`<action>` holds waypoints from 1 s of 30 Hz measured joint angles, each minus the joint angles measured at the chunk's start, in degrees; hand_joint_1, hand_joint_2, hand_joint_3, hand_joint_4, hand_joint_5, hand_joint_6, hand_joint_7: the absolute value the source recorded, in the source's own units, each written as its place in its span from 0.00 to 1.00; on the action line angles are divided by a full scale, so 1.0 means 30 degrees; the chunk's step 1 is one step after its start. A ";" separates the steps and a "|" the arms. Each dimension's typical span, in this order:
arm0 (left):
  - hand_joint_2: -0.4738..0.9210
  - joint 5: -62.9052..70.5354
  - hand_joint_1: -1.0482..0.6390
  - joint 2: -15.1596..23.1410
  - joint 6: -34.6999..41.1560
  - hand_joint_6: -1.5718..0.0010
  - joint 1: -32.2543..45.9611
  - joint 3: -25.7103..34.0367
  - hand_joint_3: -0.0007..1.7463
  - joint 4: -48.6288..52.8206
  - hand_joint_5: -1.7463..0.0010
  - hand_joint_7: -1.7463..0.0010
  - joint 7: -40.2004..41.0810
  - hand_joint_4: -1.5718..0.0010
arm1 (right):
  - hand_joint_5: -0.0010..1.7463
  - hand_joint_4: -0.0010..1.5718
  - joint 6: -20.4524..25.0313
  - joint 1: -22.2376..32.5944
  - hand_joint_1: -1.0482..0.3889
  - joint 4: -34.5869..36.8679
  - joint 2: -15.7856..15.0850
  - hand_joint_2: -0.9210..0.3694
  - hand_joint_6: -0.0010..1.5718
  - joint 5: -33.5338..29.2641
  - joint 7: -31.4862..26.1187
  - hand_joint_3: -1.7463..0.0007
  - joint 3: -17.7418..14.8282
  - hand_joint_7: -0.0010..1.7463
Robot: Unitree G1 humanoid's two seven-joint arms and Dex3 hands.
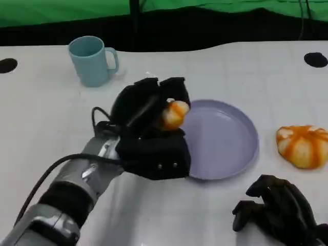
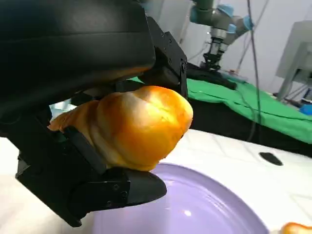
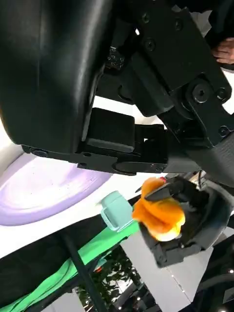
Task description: Grasp the bread from the table and place it into the plate.
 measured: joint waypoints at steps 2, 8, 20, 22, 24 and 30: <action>0.71 0.0032 0.42 -0.0428 -0.0058 0.57 -0.0444 -0.0214 0.58 0.0674 0.00 0.06 -0.0040 0.45 | 0.42 1.00 0.0000 0.0041 0.01 -0.0040 0.0008 0.16 1.00 0.0010 0.0010 1.00 -0.0008 0.21; 0.71 0.0122 0.41 -0.1512 -0.0084 0.52 -0.1754 -0.0832 0.59 0.2244 0.00 0.14 -0.0143 0.43 | 0.43 1.00 -0.0001 0.0257 0.00 -0.0241 0.0104 0.15 1.00 0.0001 -0.0005 1.00 0.0049 0.21; 0.72 0.0543 0.41 -0.2942 0.0298 0.54 -0.2860 -0.1659 0.61 0.4386 0.00 0.15 0.0178 0.39 | 0.43 1.00 -0.0004 0.0326 0.01 -0.0256 0.0156 0.15 1.00 0.0003 0.0012 1.00 0.0120 0.21; 0.77 0.0576 0.42 -0.3033 0.0302 0.47 -0.3055 -0.1720 0.49 0.4594 0.00 0.46 0.0242 0.48 | 0.43 1.00 -0.0005 0.0326 0.00 -0.0258 0.0164 0.15 1.00 0.0002 0.0000 1.00 0.0123 0.22; 0.86 0.0558 0.41 -0.3059 0.0331 0.48 -0.3285 -0.1731 0.37 0.4807 0.02 0.61 -0.0050 0.57 | 0.43 1.00 -0.0008 0.0333 0.00 -0.0274 0.0204 0.14 1.00 -0.0003 -0.0047 1.00 0.0129 0.21; 1.00 0.1039 0.30 -0.2871 0.0865 0.63 -0.3598 -0.2569 0.16 0.4841 0.37 0.93 -0.1511 0.73 | 0.44 1.00 -0.0178 0.0349 0.00 -0.0312 0.0228 0.14 1.00 -0.0056 -0.0062 1.00 0.0329 0.22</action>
